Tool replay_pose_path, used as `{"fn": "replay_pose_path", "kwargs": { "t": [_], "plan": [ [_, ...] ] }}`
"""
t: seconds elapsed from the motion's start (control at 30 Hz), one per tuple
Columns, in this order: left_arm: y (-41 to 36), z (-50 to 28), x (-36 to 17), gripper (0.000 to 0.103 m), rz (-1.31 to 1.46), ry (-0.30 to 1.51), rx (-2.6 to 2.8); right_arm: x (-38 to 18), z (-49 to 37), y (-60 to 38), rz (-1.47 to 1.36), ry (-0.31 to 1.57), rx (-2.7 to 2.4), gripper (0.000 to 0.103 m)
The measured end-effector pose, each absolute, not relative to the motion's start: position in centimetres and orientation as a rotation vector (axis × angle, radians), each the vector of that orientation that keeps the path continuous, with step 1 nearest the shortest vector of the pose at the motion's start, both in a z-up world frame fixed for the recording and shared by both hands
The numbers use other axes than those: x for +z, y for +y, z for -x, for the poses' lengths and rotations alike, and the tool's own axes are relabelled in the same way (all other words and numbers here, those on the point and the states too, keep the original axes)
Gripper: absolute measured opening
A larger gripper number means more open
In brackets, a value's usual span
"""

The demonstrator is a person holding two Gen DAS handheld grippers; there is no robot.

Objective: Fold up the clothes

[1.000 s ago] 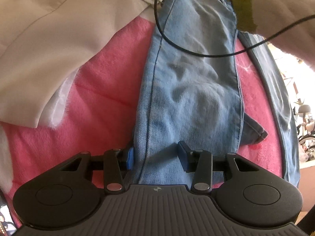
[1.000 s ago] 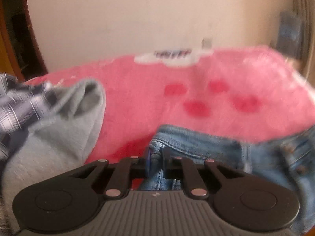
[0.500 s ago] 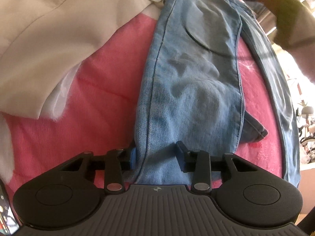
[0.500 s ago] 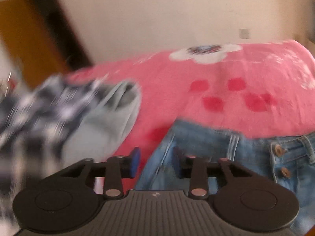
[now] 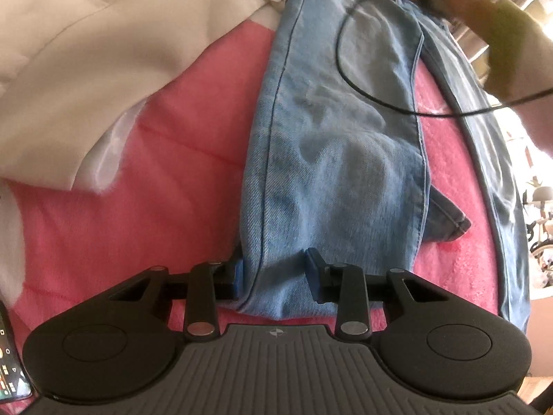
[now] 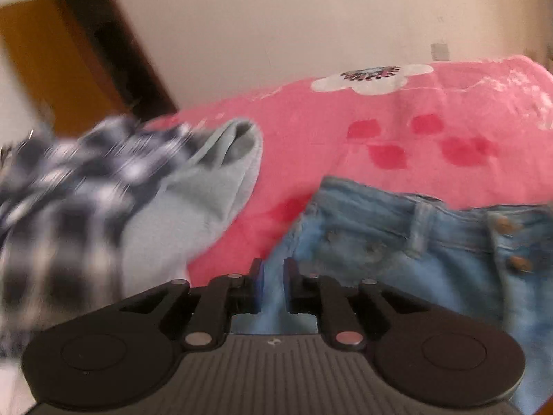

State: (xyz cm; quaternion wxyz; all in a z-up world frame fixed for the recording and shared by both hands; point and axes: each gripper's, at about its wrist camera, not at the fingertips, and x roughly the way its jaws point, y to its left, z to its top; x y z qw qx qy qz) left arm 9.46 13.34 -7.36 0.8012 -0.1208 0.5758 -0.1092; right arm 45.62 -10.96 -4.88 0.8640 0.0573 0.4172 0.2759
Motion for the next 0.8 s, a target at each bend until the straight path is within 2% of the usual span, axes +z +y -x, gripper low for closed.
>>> {"fn": "replay_pose_path", "kwargs": {
  "t": [0.2,0.43,0.53,0.63,0.67,0.73,0.8],
  "plan": [
    [12.8,-8.7,-7.2,0.035,0.218,1.221,-0.232,-7.8,-42.3,-5.5,0.153,0.951,0.682,0.013],
    [12.8,-8.0,-7.2,0.037,0.227,1.208,-0.232,-4.6,-39.0,-8.8,-0.005,0.771,0.668,0.013],
    [12.7,-7.5,-7.4,0.038,0.238,1.199,-0.226,-4.5,-40.5,-13.2,-0.054,0.794,0.476,0.013],
    [12.4,-6.7,-7.4,0.042,0.197,1.189,-0.239,-7.0,-43.6,-17.4,-0.142,0.935,0.223,0.010],
    [12.6,-6.8,-7.4,0.046,0.195,1.185,-0.239,-7.2,-44.2,-18.9,-0.209,0.955,0.176,0.011],
    [12.9,-7.1,-7.3,0.049,0.198,1.177,-0.232,-5.5,-42.8,-21.5,-0.382,0.891,0.236,0.012],
    [13.0,-7.0,-7.1,0.052,0.195,1.170,-0.216,-3.9,-41.1,-21.6,-0.344,0.844,0.306,0.012]
  ]
}}
